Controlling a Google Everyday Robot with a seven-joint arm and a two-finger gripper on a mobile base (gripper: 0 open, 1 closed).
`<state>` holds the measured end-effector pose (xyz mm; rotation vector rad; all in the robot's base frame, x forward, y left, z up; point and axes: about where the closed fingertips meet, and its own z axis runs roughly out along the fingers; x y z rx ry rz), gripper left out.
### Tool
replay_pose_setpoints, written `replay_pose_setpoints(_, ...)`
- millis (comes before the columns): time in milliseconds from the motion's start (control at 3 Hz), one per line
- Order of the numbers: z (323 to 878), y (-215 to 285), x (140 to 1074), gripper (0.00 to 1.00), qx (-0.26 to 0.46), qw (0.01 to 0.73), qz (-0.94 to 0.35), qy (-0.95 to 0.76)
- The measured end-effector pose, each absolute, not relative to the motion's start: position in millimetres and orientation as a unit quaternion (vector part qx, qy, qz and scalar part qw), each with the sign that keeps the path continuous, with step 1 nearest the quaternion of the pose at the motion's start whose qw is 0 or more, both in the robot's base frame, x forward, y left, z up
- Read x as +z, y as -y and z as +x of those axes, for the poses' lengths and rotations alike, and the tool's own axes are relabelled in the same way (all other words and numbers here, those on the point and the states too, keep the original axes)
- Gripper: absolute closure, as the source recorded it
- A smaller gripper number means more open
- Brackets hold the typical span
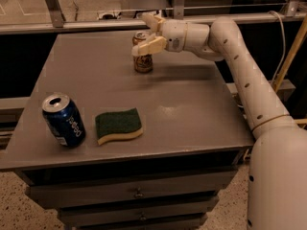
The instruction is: Place orange can upright
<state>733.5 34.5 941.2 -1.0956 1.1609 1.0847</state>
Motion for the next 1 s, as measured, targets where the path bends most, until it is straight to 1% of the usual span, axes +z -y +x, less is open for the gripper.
replay_pose_setpoints(333, 731, -39, 951, 0.0, 0.435, 0.538, -0.502, -0.519)
replay_pose_setpoints(667, 718, -61, 986, 0.0, 0.355, 0.47, -0.569, -0.574)
replay_pose_setpoints(1000, 723, -47, 977, 0.0, 0.299, 0.428, -0.587, -0.619)
